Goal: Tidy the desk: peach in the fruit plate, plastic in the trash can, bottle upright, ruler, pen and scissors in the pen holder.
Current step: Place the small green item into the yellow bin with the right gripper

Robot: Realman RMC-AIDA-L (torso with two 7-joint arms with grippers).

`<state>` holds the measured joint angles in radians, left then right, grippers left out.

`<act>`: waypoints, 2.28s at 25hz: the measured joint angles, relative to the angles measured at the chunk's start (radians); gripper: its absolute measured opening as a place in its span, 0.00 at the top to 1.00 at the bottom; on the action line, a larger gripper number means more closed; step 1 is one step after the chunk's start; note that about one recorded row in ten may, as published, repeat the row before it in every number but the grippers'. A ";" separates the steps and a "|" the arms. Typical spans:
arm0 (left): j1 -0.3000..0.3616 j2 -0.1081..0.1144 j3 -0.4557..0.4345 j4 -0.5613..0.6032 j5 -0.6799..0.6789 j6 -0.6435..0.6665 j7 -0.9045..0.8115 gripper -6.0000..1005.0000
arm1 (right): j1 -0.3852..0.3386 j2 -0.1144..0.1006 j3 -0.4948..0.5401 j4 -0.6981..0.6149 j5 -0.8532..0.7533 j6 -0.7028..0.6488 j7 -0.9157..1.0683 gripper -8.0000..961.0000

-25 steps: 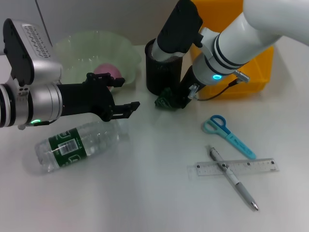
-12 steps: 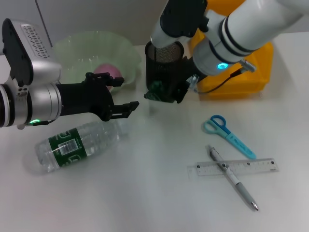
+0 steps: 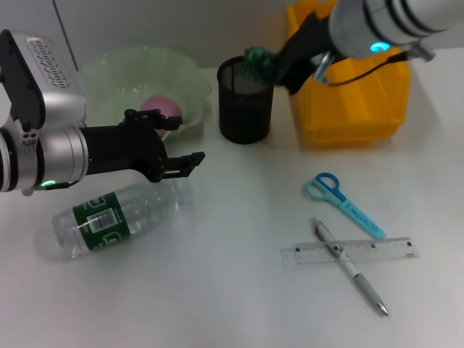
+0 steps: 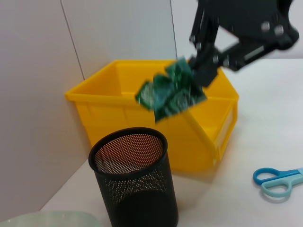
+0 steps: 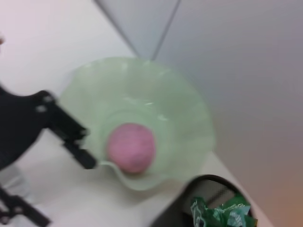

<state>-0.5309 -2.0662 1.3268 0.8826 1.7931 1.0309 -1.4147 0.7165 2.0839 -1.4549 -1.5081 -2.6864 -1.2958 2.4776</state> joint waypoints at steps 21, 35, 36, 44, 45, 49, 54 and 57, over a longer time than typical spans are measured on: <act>-0.001 0.002 0.000 0.004 0.000 0.000 0.000 0.29 | -0.113 -0.003 0.194 -0.006 -0.154 0.086 0.136 0.90; -0.010 0.003 0.002 0.004 0.000 -0.001 -0.001 0.29 | -0.055 -0.009 0.240 0.187 -0.171 0.272 0.105 0.90; -0.010 0.002 0.001 0.004 0.000 -0.001 -0.001 0.29 | -0.034 -0.010 0.244 0.226 -0.171 0.289 0.098 0.90; -0.011 0.000 0.000 0.001 0.000 -0.004 -0.001 0.29 | 0.016 -0.008 0.239 0.325 -0.172 0.358 0.066 0.82; -0.011 0.000 0.000 0.001 0.000 -0.005 -0.001 0.29 | 0.022 -0.008 0.238 0.334 -0.172 0.367 0.065 0.77; -0.007 0.000 0.000 0.002 0.000 -0.016 -0.004 0.29 | 0.013 -0.004 0.233 0.308 -0.160 0.370 0.064 0.59; -0.005 -0.001 0.000 0.004 0.000 -0.021 -0.019 0.29 | -0.076 -0.006 0.203 0.120 0.006 0.275 0.005 0.53; -0.007 0.000 0.000 0.004 0.000 -0.021 -0.029 0.29 | -0.142 -0.007 0.217 0.015 0.202 0.196 -0.115 0.49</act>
<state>-0.5383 -2.0663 1.3268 0.8863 1.7931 1.0101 -1.4434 0.5742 2.0768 -1.2383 -1.4934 -2.4842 -1.1000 2.3625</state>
